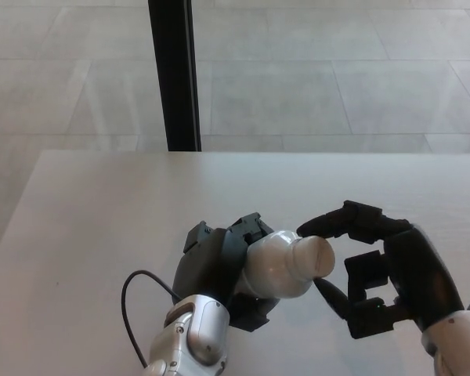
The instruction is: The robot uses its left hand to to lift the bottle kept on the middle of the desk and tilts it towards its right hand. It then uses its right hand to rotate its cap to open it and places the bottle and cap back on the desk
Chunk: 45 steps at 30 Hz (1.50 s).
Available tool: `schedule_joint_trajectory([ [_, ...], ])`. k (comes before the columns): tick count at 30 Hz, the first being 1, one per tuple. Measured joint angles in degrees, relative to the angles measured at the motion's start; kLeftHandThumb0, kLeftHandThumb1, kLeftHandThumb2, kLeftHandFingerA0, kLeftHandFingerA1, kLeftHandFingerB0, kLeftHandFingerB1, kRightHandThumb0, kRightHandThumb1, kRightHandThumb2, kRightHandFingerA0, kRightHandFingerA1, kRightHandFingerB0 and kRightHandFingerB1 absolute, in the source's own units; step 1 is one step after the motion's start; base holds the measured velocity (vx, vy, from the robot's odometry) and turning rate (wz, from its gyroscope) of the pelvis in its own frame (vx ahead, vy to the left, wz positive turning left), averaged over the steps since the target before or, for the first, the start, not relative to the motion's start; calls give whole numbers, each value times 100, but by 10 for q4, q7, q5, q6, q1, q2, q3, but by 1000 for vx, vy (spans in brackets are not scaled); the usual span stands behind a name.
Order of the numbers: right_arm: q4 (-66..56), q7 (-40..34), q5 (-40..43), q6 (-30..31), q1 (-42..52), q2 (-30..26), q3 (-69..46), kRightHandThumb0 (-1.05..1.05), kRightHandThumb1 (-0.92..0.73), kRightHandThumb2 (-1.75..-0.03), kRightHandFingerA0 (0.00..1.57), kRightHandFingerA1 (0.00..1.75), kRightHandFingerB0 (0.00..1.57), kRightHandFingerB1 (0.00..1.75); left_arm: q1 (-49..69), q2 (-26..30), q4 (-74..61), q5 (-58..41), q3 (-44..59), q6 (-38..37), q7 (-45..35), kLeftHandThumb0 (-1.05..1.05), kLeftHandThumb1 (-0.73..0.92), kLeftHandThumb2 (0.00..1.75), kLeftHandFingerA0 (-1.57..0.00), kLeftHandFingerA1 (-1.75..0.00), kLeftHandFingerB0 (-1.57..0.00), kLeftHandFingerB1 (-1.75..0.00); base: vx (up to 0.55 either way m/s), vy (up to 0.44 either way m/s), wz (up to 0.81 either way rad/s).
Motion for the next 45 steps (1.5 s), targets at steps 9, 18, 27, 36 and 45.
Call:
schedule_joint_trajectory([
  [9, -7, 4, -18, -21, -12, -31, -1, -23, -31, -115, 139, 133, 147, 136, 5, 0, -4, 3, -1, 0, 0, -1, 70, 77, -80, -160, -72, -110, 0, 0, 0],
  [18, -21, 5, -36, -58, -25, -42, 1, -49, -34, -129, 155, 155, 125, 134, 9, 6, 3, 8, 2, -1, 3, -6, 70, 78, -80, -175, -71, -127, 0, 0, 0],
  [27, -27, 1, -89, -81, -34, -57, 19, -84, -32, -152, 135, 159, 120, 143, 12, 15, 0, 10, 0, -1, 5, -6, 71, 74, -78, -175, -71, -126, 0, 0, 0],
  [36, 10, -1, -74, -112, -64, -84, -71, -48, -22, -157, 120, 169, 109, 157, 12, 46, -10, 15, -4, 3, -12, 1, 62, 101, -79, -175, -72, -109, 0, 0, 0],
  [45, 22, -1, -73, -111, -54, -116, -132, -16, -32, -137, 99, 172, 87, 149, -26, 162, -14, 64, -73, 34, -75, -21, 78, 68, -76, -84, -62, -59, 0, 0, 0],
])
